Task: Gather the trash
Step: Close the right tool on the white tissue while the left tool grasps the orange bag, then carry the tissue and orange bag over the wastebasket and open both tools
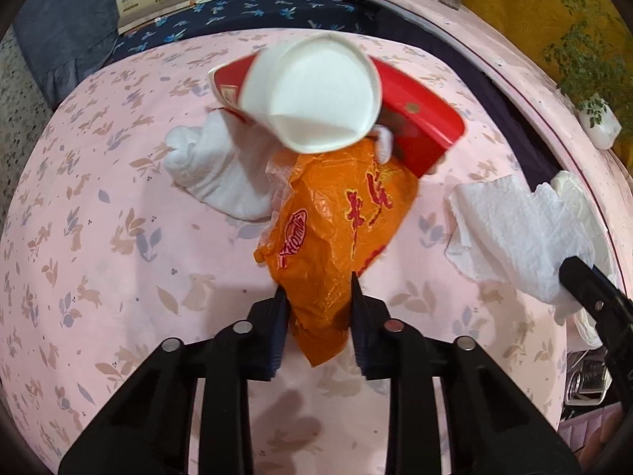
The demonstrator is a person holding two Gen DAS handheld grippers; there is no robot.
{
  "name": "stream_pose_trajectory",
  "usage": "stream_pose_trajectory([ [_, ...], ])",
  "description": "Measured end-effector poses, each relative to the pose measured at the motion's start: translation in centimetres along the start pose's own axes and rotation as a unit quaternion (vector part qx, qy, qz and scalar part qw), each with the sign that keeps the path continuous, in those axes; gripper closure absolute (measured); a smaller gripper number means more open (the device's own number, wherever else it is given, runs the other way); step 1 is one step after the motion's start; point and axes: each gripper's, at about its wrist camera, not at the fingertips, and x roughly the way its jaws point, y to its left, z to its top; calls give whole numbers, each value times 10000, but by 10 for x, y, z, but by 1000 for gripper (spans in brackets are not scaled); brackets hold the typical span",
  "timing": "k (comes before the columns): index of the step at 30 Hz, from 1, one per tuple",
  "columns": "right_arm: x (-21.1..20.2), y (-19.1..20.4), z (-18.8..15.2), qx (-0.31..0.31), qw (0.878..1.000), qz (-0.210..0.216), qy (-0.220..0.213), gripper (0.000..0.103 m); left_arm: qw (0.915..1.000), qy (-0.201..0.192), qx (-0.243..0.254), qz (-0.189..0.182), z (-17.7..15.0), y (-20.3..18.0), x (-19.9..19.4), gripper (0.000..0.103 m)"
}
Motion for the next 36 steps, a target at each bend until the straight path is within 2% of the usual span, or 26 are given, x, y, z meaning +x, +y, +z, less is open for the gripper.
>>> stream_pose_trajectory([
  [3, -9, -5, 3, 41, 9999, 12, -96, 92, 9997, -140, 190, 18, -3, -14, -12, 84],
  [15, -59, -33, 19, 348, 9968, 52, -721, 92, 9956, -548, 710, -267, -3, -66, -57, 85],
  [27, -96, -95, 26, 821, 9893, -228, -1186, 92, 9874, -801, 1259, -532, 8, -133, -78, 85],
  [36, -105, -153, 19, 1267, 9825, -510, -1263, 92, 9780, -767, 1795, -732, 6, -195, -72, 85],
])
